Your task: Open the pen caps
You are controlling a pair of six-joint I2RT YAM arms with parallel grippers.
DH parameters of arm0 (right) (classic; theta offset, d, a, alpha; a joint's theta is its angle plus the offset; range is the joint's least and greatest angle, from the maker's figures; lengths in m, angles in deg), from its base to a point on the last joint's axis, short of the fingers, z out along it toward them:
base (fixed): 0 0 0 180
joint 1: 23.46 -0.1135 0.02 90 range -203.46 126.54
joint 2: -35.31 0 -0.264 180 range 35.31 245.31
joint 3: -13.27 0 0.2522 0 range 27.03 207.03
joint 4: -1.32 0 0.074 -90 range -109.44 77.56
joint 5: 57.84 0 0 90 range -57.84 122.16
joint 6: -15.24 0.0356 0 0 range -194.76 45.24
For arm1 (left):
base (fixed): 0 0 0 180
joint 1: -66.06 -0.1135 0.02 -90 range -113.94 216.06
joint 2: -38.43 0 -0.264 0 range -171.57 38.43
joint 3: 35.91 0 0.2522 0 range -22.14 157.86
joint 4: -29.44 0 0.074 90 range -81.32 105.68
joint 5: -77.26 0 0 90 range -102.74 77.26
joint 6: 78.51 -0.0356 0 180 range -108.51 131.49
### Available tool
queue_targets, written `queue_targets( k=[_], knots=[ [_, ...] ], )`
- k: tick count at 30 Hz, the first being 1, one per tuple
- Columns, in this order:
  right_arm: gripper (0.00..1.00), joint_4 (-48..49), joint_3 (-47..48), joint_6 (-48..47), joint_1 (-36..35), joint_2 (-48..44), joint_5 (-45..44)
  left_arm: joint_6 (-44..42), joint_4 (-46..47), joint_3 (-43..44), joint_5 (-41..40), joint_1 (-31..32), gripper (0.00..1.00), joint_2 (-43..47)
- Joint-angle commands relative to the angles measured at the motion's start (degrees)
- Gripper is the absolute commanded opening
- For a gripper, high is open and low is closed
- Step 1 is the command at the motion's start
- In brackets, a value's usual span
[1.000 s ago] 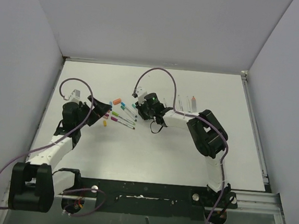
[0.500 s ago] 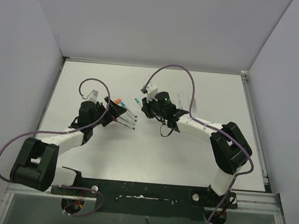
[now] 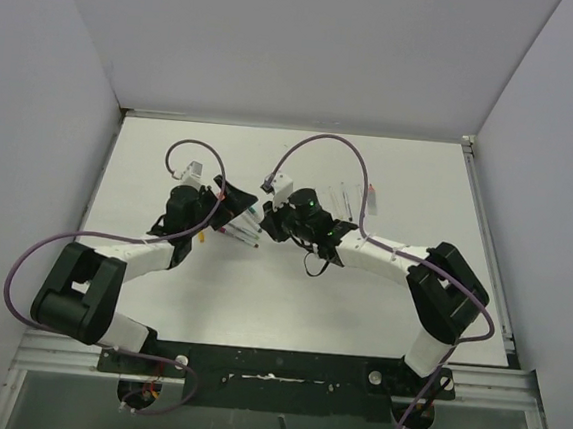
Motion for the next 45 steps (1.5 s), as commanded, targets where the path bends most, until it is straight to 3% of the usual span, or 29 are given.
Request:
queue_targets(
  k=[1,10,18,28,34,36,37,40,41,45],
  knots=[
    [0.00,3.41,0.23,0.88,-1.76,-3.40,0.78,0.72,6.09,2.23,-1.17,1.10,0.86,-1.83],
    [0.00,3.89,0.58,0.85,-2.71,-3.41,0.55,1.53,8.94,1.66,-0.08,1.56,0.71,-3.43],
    [0.00,4.40,0.90,0.65,-2.71,-2.80,0.24,2.59,11.29,-0.30,0.86,1.56,0.45,-2.56],
    [0.00,4.83,1.18,0.56,-2.73,-2.97,-0.17,2.82,11.96,-1.52,1.61,1.56,0.36,-1.83],
    [0.00,4.72,0.97,0.48,-2.74,-3.12,-0.63,2.80,12.06,-1.56,2.28,1.58,0.03,-1.64],
    [0.00,4.65,0.86,0.49,-2.74,-3.46,-0.83,2.86,12.02,-1.56,2.32,1.56,0.00,-1.57],
    [0.04,4.40,0.94,0.41,-2.74,-3.55,-0.86,2.86,11.96,-1.56,2.36,1.60,0.00,-1.48],
    [0.42,3.51,1.56,-0.04,-2.74,-3.12,-0.52,2.86,11.59,-1.56,2.34,1.60,0.00,-0.95],
    [0.47,3.30,1.95,-0.07,-2.74,-2.95,-0.47,2.86,11.44,-1.56,2.32,1.64,0.00,-0.73],
    [0.49,2.43,2.99,-0.23,-2.71,-1.71,-0.25,2.78,10.87,-1.51,2.02,2.30,0.00,0.24]
  ],
)
